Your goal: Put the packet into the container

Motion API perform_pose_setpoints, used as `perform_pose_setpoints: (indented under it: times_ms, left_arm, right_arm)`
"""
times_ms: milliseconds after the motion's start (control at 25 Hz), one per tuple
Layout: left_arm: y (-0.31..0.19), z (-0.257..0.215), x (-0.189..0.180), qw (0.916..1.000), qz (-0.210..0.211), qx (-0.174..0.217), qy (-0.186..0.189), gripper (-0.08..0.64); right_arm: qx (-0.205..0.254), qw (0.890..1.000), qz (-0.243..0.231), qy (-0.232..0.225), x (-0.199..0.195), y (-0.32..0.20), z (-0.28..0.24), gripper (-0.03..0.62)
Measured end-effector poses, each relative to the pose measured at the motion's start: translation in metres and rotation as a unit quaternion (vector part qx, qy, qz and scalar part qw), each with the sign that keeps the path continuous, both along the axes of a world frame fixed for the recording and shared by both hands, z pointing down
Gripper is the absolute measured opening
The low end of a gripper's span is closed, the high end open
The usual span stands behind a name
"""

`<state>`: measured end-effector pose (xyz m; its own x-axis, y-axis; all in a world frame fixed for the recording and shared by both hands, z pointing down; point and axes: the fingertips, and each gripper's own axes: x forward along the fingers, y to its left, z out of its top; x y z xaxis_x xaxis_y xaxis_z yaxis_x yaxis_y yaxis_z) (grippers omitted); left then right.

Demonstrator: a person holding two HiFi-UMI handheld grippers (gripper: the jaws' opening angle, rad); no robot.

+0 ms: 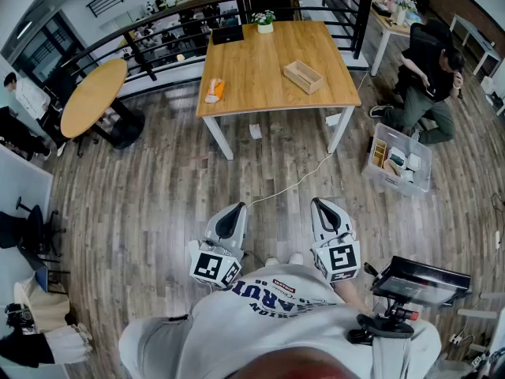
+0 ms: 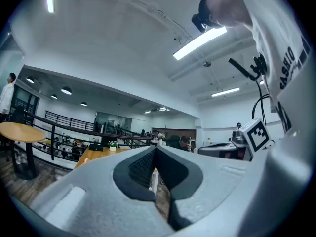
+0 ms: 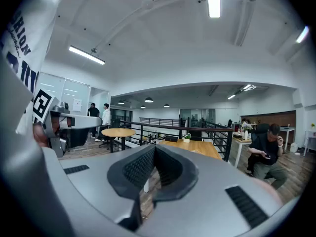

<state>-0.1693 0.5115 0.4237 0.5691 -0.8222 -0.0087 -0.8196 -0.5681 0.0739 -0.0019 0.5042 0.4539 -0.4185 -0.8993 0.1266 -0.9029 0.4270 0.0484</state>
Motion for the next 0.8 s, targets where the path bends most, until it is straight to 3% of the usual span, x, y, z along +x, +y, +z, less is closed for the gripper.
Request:
perform_pose_setpoints:
  times_ms: [400,600,800]
  left_arm:
    - [0.031,0.002,0.005,0.9999,0.009,-0.007,-0.012,0.002]
    - [0.045,0.000,0.017,0.9998,0.014,-0.011,-0.010,0.002]
    - [0.052,-0.007,0.025,1.0000,0.000,0.000,-0.004,0.002]
  right_arm:
    - [-0.012,1.000,-0.012,-0.016,-0.001,0.024,0.008,0.009]
    - [-0.014,0.999,-0.011,-0.048,0.013,0.030,0.006,0.009]
    - [-0.016,0.999,-0.001,-0.038,0.027,0.024,0.008,0.009]
